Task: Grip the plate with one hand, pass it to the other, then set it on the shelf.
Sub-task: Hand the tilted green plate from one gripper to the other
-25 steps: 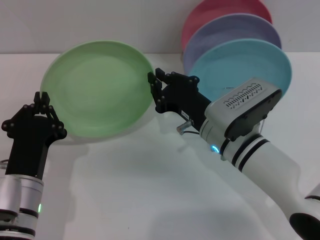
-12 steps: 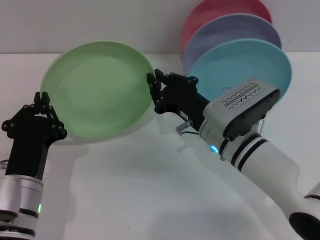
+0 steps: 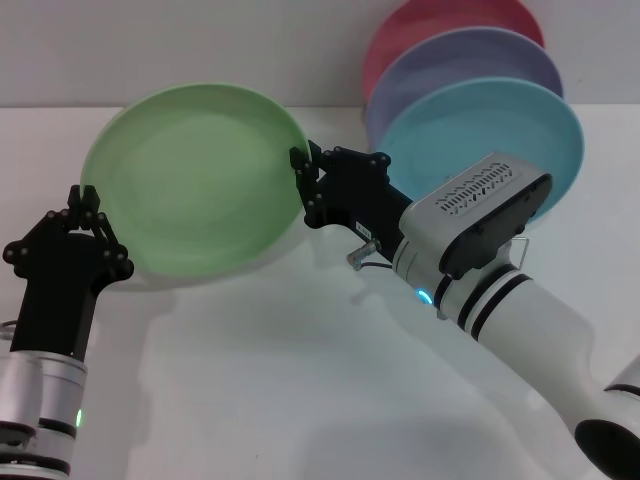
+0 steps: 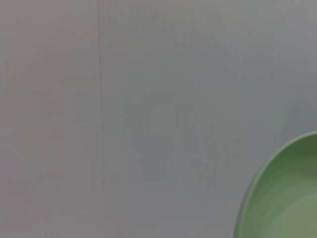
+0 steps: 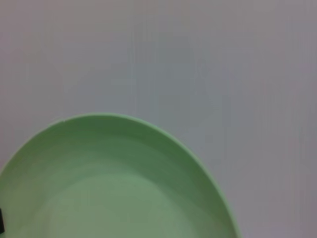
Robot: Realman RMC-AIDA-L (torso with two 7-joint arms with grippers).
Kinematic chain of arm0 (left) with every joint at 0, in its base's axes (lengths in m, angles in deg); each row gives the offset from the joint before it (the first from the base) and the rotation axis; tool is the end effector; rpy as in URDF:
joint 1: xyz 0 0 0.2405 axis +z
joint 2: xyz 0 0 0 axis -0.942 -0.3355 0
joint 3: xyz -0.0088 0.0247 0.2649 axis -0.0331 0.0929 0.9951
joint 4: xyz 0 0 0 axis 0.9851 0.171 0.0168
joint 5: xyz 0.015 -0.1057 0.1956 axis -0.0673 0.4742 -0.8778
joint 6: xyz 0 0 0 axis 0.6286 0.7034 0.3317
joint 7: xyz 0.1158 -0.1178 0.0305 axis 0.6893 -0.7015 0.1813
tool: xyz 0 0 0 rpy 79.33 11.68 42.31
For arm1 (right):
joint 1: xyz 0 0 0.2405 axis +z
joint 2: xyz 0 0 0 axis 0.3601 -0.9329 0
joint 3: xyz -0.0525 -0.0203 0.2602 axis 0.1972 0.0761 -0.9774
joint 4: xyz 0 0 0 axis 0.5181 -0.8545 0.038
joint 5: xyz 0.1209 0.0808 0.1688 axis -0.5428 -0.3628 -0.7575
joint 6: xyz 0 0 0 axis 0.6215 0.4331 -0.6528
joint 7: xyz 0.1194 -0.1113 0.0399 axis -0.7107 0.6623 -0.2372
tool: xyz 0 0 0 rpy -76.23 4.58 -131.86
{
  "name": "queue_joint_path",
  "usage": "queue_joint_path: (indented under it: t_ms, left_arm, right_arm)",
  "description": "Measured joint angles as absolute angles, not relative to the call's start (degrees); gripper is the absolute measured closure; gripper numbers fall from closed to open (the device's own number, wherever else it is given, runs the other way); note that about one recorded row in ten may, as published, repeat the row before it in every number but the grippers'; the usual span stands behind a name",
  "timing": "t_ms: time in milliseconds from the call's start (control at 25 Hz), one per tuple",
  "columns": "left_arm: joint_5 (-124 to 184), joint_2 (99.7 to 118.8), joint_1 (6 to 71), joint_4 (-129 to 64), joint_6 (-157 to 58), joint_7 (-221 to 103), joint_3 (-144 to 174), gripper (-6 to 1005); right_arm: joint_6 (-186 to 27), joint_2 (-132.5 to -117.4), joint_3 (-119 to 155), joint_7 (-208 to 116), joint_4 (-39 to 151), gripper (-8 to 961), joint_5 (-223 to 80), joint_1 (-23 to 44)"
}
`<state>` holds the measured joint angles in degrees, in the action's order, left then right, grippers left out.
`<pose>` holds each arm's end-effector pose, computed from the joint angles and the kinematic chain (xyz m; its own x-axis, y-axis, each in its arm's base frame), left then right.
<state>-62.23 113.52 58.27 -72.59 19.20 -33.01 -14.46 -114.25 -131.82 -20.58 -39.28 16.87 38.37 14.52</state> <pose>-0.2810 0.2896 -0.0745 0.7410 -0.1433 0.6560 0.6572 -0.0459 -0.7524 0.1673 0.3813 -0.1579 0.7326 -0.0549 -0.6785 -0.5622 -0.6106 -0.5577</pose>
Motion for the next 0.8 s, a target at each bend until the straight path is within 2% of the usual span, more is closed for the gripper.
queue_joint_path:
  t_ms: [800]
  left_arm:
    - [-62.22, 113.52, 58.53, -72.19, 19.82, -33.01, -13.79, 963]
  right_arm:
    - [-114.26, -131.82, -20.58, -39.30, 16.86, 901, 38.04, 14.49]
